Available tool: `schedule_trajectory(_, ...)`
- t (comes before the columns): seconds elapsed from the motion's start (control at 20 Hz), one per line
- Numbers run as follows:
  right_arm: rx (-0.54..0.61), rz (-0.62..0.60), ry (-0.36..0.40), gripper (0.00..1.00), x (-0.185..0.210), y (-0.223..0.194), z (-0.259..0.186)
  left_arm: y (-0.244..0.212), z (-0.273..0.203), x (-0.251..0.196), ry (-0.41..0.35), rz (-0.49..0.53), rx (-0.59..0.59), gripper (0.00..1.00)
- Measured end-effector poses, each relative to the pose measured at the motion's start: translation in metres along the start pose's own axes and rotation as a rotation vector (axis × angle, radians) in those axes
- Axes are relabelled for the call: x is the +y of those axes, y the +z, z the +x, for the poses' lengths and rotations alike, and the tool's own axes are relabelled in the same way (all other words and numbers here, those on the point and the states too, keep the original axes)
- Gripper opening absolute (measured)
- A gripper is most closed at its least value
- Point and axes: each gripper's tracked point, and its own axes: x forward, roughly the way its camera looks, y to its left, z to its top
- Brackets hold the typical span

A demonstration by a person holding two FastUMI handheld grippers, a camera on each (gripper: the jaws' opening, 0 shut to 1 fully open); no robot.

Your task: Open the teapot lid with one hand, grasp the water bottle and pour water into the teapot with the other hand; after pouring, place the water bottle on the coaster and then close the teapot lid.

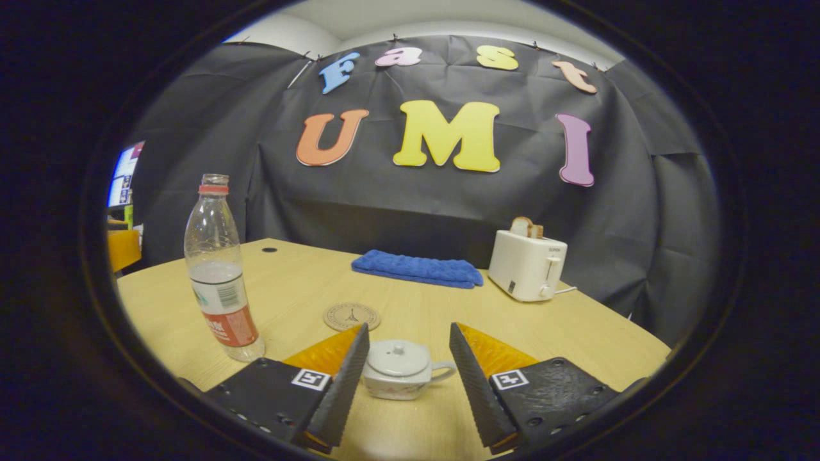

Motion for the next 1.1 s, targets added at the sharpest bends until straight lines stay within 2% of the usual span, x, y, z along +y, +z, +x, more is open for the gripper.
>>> schedule_trajectory(0.05,0.007,0.009,0.005,0.71,0.001,-0.002,0.003,-0.002,0.001,-0.002,-0.003,0.001,0.003,0.97)
schedule_trajectory(0.15,0.025,0.047,-0.012,0.52,-0.002,-0.006,0.008,-0.005,0.004,-0.004,-0.008,0.008,0.007,0.97)
schedule_trajectory(0.2,0.039,0.06,0.007,0.22,0.0,-0.008,0.011,-0.006,0.004,-0.005,-0.01,0.013,0.006,0.97)
schedule_trajectory(0.25,0.049,0.067,0.014,0.26,0.004,-0.012,0.014,-0.007,0.004,-0.007,-0.013,0.02,0.005,0.97)
schedule_trajectory(0.4,0.048,0.064,0.016,0.17,0.004,-0.013,0.015,-0.007,0.005,-0.014,-0.025,0.031,-0.007,0.97)
schedule_trajectory(0.8,0.035,0.002,0.045,0.17,0.009,-0.012,0.026,-0.026,0.018,-0.034,-0.09,0.006,-0.003,0.97)
schedule_trajectory(0.85,0.038,0.008,0.022,0.18,0.005,-0.014,0.031,-0.03,0.021,-0.037,-0.097,-0.002,0.002,0.97)
schedule_trajectory(0.9,0.03,0.012,0.03,0.04,0.004,-0.013,0.022,-0.035,0.024,-0.038,-0.1,-0.008,0.01,0.97)
schedule_trajectory(1.1,0.012,-0.004,0.03,0.04,0.004,-0.013,0.028,-0.048,0.032,-0.041,-0.113,-0.012,0.012,0.97)
